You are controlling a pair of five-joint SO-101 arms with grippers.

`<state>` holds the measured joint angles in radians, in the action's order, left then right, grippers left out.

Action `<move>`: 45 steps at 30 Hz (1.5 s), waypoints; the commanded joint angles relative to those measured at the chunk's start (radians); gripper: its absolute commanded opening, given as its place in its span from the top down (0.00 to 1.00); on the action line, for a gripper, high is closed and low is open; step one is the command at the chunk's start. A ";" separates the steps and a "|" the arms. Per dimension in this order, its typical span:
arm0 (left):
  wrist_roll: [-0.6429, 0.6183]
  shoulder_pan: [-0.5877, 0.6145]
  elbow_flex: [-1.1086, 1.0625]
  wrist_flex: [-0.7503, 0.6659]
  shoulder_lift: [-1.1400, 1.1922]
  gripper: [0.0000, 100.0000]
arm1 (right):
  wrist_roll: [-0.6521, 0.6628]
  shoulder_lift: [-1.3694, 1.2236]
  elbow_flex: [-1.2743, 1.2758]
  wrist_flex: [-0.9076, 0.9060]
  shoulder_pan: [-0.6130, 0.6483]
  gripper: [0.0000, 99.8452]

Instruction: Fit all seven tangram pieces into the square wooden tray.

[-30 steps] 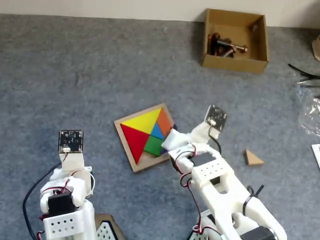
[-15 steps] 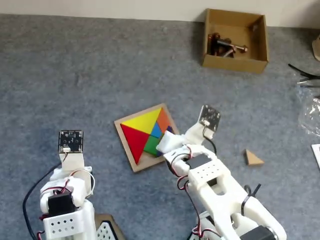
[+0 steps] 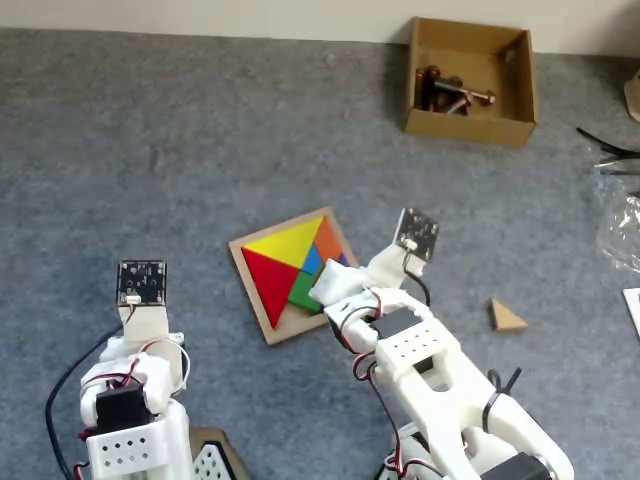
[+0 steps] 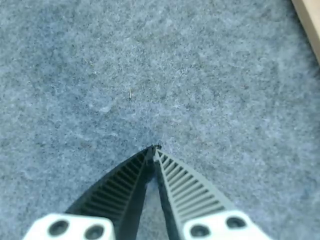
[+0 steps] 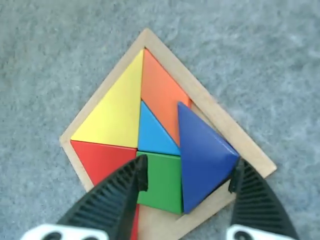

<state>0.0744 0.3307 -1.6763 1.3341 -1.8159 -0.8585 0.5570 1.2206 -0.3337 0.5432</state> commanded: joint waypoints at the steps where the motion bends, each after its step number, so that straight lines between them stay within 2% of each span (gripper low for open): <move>1: -0.009 0.013 -0.019 0.005 -0.005 0.99 | 0.011 0.013 -0.010 0.002 -0.045 0.75; 5: -0.009 0.013 -0.019 0.005 -0.005 0.99 | 0.011 0.013 -0.033 -0.153 -0.111 0.75; 12: -0.009 0.013 -0.019 0.005 -0.005 0.99 | 0.029 0.013 -0.177 -0.401 -0.124 0.75; 17: -0.009 0.013 -0.019 0.005 -0.005 0.99 | 0.252 0.013 -0.223 -0.512 -0.125 0.75; 22: -0.009 0.013 -0.019 0.005 -0.005 0.99 | 0.316 0.013 -0.223 -0.532 -0.171 0.75; 26: -0.009 0.013 -0.019 0.005 -0.005 0.99 | 0.442 0.013 -0.226 -0.545 -0.242 0.75; 31: -0.009 0.013 -0.019 0.005 -0.005 0.99 | 0.560 0.013 -0.314 -0.719 -0.285 0.75; 40: -0.009 0.013 -0.019 0.005 -0.005 0.99 | 0.575 0.013 -0.559 -1.023 -0.358 0.76; 45: -0.009 0.013 -0.019 0.005 -0.005 0.99 | 0.577 0.001 -0.754 -1.113 -0.506 0.85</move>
<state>0.0744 0.3307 -1.6763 1.3341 -1.8159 -0.2954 0.5539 0.6114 -1.4108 0.1335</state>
